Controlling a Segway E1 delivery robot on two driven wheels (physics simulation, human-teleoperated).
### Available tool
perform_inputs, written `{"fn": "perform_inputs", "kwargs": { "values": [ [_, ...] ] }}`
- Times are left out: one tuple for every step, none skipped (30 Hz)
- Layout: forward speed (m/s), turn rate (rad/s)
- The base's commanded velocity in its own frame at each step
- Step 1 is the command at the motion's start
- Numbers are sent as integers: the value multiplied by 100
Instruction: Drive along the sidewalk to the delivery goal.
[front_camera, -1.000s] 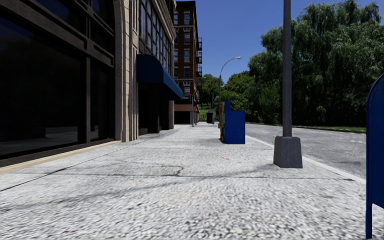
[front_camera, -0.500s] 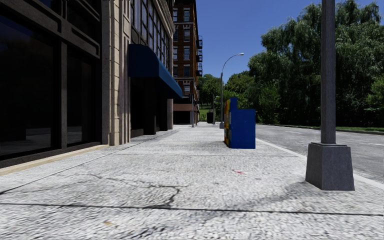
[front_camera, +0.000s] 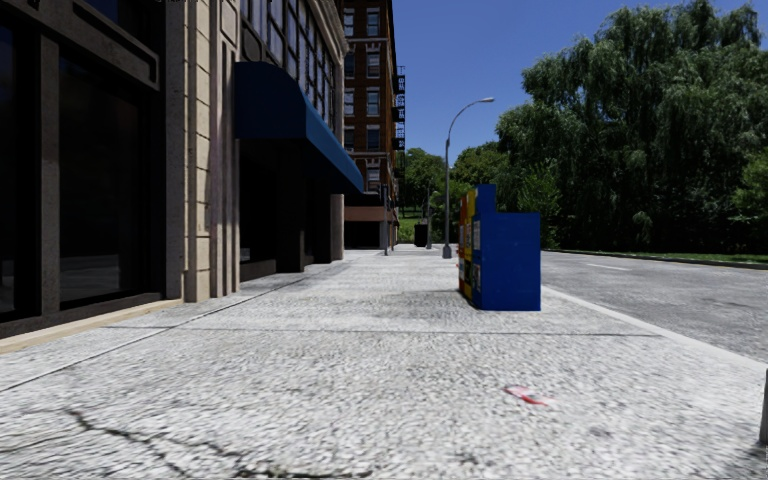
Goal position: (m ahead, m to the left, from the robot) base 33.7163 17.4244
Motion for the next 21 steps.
{"fn": "perform_inputs", "kwargs": {
  "values": [
    [200, 0],
    [200, 0],
    [200, 0],
    [200, 0],
    [200, 0],
    [200, 0],
    [200, 0],
    [200, 0],
    [200, 0],
    [200, 0],
    [200, 0],
    [200, 0],
    [200, 0],
    [200, 0],
    [200, 0],
    [200, 0],
    [200, 0],
    [200, 0],
    [200, 0],
    [200, 0],
    [200, 0]
  ]
}}
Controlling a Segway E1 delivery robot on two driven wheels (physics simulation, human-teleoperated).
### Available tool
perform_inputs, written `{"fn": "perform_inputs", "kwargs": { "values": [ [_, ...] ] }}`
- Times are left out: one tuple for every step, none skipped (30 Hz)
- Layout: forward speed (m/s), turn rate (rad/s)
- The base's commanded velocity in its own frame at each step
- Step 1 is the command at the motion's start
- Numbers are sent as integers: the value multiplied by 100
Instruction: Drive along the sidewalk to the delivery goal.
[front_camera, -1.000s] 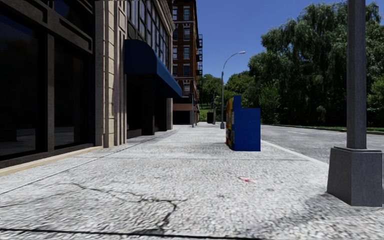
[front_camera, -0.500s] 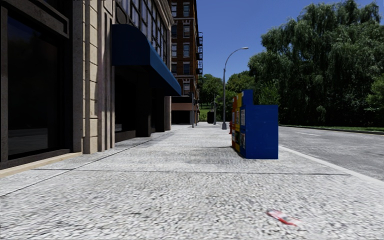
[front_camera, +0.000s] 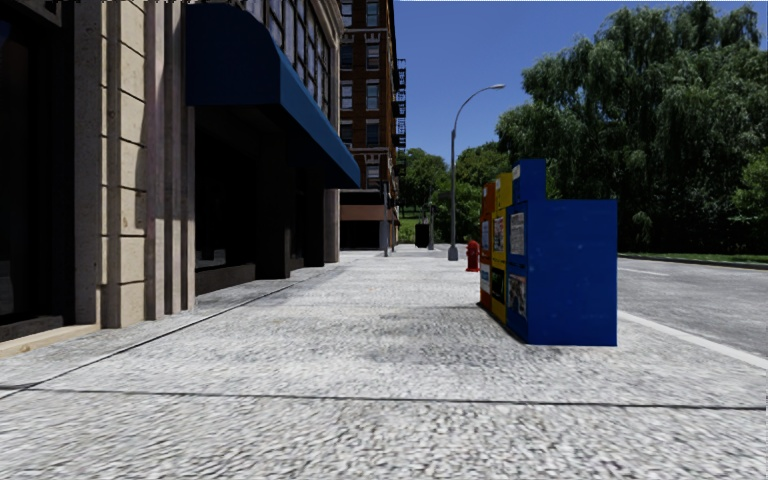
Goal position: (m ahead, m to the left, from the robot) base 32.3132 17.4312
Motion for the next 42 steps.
{"fn": "perform_inputs", "kwargs": {
  "values": [
    [200, 0],
    [200, 0],
    [200, 0],
    [200, 0],
    [200, 0],
    [200, 0],
    [200, 0],
    [200, 0],
    [200, 0],
    [200, 0],
    [200, 0],
    [200, 0],
    [200, 0],
    [200, 0],
    [200, 0],
    [200, 0],
    [200, 0],
    [200, 0],
    [200, 0],
    [200, 0],
    [200, 0],
    [200, 0],
    [200, 0],
    [200, 0],
    [200, 0],
    [200, 0],
    [200, 0],
    [200, 0],
    [200, 0],
    [200, 0],
    [200, 0],
    [200, 0],
    [200, 0],
    [200, 0],
    [200, 0],
    [200, 0],
    [200, 0],
    [200, 0],
    [200, 0],
    [200, 0],
    [200, 0],
    [200, 0]
  ]
}}
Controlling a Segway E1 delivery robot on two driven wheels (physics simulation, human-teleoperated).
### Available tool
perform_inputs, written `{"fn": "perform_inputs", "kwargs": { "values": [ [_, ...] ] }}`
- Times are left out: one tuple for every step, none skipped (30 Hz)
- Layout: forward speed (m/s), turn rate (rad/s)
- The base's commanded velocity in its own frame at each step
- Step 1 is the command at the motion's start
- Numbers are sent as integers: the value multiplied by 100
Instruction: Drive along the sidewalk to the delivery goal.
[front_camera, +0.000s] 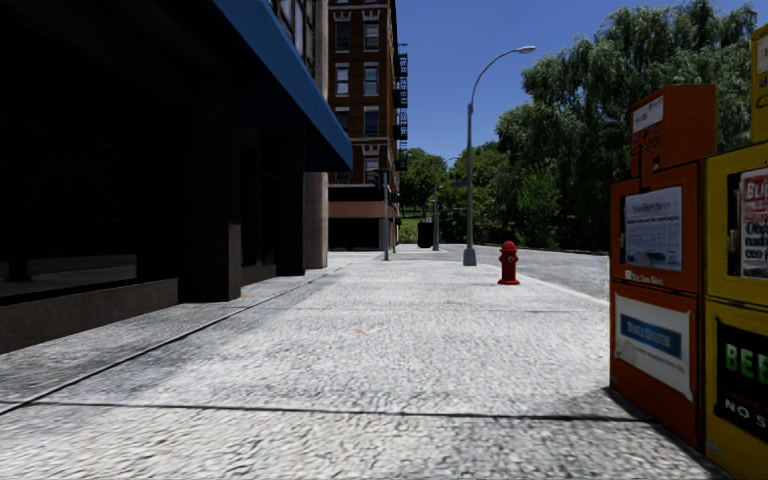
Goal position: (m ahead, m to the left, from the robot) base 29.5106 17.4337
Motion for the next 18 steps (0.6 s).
{"fn": "perform_inputs", "kwargs": {
  "values": [
    [200, 0],
    [200, 0],
    [200, 0],
    [200, 0],
    [200, 0],
    [200, 0],
    [200, 0],
    [200, 0],
    [200, 0],
    [200, 0],
    [200, 0],
    [200, 0],
    [200, 0],
    [200, 0],
    [200, 0],
    [200, 0],
    [200, 0],
    [200, 0]
  ]
}}
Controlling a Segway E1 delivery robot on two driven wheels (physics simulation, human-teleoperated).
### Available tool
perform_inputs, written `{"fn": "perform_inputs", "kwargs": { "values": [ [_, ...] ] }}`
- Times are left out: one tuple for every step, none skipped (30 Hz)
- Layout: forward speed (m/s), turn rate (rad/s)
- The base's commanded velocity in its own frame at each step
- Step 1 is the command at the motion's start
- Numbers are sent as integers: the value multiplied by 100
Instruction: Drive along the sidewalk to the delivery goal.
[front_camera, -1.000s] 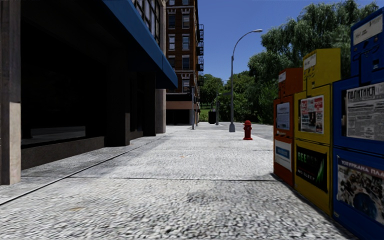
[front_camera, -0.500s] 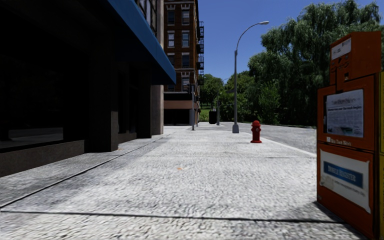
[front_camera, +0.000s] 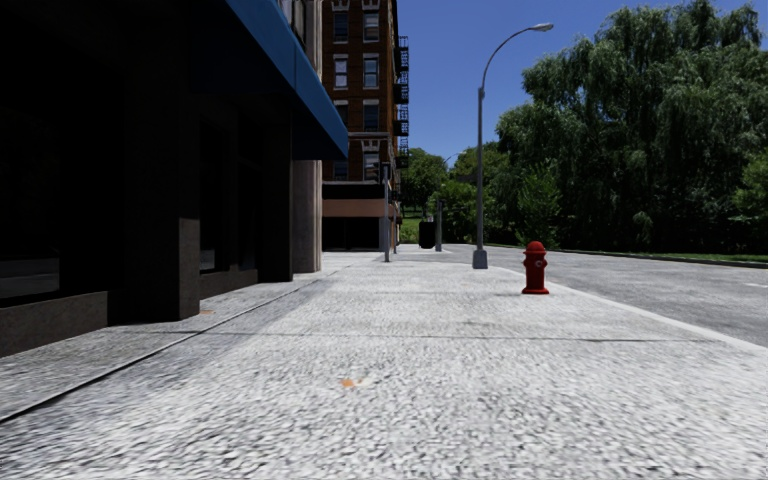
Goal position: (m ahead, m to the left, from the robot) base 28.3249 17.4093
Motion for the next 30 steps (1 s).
{"fn": "perform_inputs", "kwargs": {
  "values": [
    [200, 0],
    [200, 0],
    [200, 0],
    [200, 0],
    [200, 0],
    [200, 0],
    [200, 0],
    [200, 0],
    [200, 0],
    [200, 0],
    [200, 0],
    [200, 0],
    [200, 0],
    [200, 0],
    [200, 0],
    [200, 0],
    [200, 0],
    [200, 0],
    [200, 0],
    [200, 0],
    [200, 0],
    [200, 0],
    [200, 0],
    [200, 0],
    [200, 0],
    [200, 0],
    [200, 0],
    [200, 0],
    [200, 0],
    [200, 0]
  ]
}}
